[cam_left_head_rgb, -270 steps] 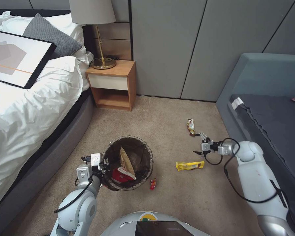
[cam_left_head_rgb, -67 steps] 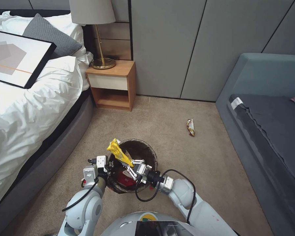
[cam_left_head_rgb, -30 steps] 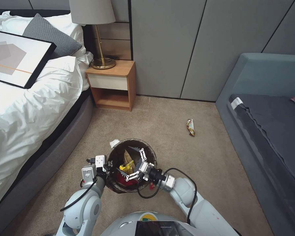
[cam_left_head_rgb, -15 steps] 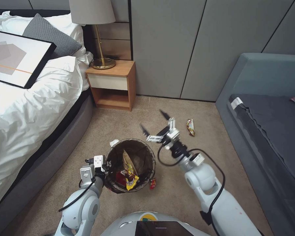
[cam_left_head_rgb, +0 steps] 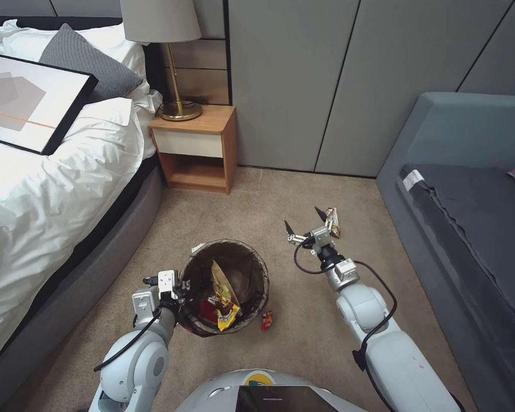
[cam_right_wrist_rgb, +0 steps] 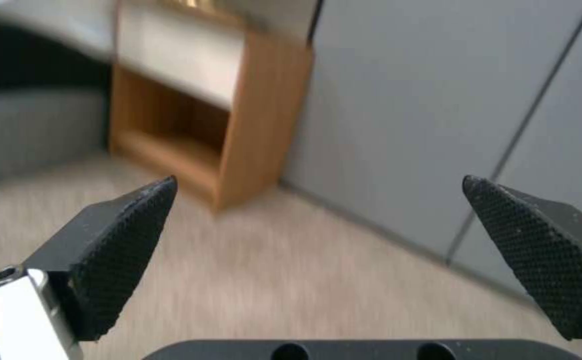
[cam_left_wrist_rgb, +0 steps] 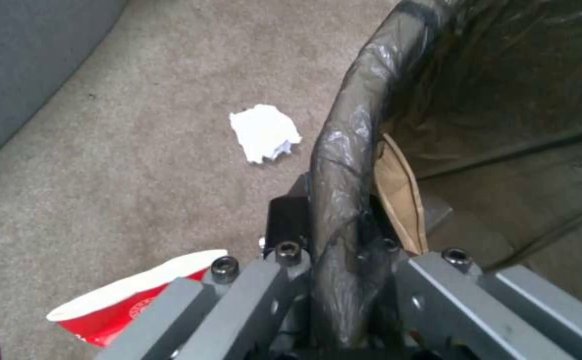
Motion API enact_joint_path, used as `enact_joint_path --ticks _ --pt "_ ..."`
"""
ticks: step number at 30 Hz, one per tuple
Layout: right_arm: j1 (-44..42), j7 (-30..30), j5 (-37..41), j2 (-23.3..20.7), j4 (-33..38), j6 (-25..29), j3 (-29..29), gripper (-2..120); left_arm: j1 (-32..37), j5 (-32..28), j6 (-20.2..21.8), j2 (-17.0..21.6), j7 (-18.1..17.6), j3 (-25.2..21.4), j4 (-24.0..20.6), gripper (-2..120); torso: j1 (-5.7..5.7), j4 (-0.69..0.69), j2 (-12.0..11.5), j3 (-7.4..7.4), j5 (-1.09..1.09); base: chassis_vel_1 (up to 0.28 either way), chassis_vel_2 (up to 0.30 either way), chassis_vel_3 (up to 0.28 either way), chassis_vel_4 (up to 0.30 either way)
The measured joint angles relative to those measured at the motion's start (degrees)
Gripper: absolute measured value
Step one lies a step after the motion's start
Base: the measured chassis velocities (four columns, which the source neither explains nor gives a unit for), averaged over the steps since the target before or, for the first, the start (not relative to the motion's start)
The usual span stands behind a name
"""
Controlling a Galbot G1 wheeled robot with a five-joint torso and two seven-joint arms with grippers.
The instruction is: Pick up the trash bin, then pick up the garbage from the floor and place it into the trash bin.
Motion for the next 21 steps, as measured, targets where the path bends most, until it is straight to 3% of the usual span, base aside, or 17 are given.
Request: enact_joint_path --ticks 6,8,21 --pt "-0.3 -3.3 0.3 -1.3 -3.9 -4.0 -1.6 100 0.0 -1.2 0.2 0.5 -0.4 -1.6 -0.8 2 0.00 0.01 0.0 0.00 0.01 0.000 0.000 0.000 0.000" --pt "-0.7 -5.1 2.8 -3.6 -5.3 -6.9 -3.5 100 -0.3 -1.6 0.3 0.5 -0.4 -2.3 -0.8 2 0.00 0.01 0.0 0.00 -0.01 0.000 0.000 0.000 0.000" --pt "-0.5 -5.9 8.7 -11.4 -9.6 -13.4 -13.9 100 -1.6 -2.9 0.8 0.4 -0.6 -4.3 -1.0 2 0.00 0.00 0.0 0.00 0.01 0.000 0.000 0.000 0.000"
